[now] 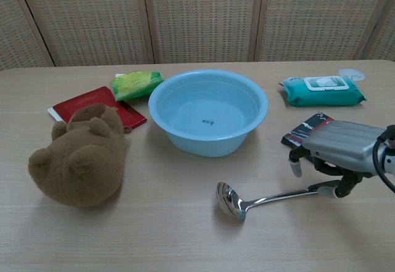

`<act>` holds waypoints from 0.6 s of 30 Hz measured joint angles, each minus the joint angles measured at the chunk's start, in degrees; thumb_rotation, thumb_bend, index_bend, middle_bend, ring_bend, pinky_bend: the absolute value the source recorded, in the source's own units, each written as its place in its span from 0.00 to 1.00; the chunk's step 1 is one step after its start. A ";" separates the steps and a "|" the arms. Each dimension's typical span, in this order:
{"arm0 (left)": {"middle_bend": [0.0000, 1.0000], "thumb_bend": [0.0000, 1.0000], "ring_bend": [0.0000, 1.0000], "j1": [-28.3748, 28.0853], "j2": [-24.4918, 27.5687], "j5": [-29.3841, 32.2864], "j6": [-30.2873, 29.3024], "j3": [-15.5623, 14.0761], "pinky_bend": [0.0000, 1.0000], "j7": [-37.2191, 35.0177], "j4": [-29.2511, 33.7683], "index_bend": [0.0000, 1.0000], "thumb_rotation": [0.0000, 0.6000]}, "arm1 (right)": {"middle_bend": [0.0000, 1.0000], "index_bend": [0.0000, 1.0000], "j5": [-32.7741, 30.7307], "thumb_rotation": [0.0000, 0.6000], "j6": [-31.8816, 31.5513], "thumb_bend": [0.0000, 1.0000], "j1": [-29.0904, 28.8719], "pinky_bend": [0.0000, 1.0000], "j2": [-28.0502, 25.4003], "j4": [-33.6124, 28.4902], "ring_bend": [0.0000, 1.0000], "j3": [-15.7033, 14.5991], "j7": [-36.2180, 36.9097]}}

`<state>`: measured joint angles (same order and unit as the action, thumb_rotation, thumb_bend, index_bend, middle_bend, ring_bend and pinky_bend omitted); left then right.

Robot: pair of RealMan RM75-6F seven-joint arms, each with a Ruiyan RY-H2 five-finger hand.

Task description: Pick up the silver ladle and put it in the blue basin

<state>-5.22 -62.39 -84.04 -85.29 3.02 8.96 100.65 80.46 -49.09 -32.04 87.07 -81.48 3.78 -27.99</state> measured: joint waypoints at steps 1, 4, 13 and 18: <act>0.00 0.00 0.00 -0.01 0.01 0.02 0.03 0.01 0.00 -0.02 -0.01 0.00 1.00 | 0.93 0.41 -0.04 1.00 -0.35 0.32 0.00 1.00 0.59 0.84 0.89 -0.17 -0.17; 0.00 0.00 0.00 -0.03 0.04 0.09 0.07 0.03 0.00 -0.06 0.02 0.00 1.00 | 0.93 0.41 -0.09 1.00 -1.25 0.32 0.01 1.00 2.14 2.68 0.89 -0.62 -0.43; 0.00 0.00 0.00 -0.10 -0.05 0.37 0.20 0.11 0.00 0.16 -0.05 0.00 1.00 | 0.93 0.42 -0.60 1.00 -2.70 0.32 0.09 1.00 4.97 5.50 0.89 -1.55 -0.17; 0.00 0.00 0.00 0.02 0.03 0.39 -0.06 0.14 0.00 -0.01 0.00 0.00 1.00 | 0.93 0.42 -1.76 1.00 -2.82 0.32 0.05 1.00 5.95 6.39 0.89 -1.53 -0.67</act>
<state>-5.20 -62.36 -83.65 -85.34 3.16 8.95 100.66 78.70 -51.91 -31.99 93.01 -75.09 2.25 -28.66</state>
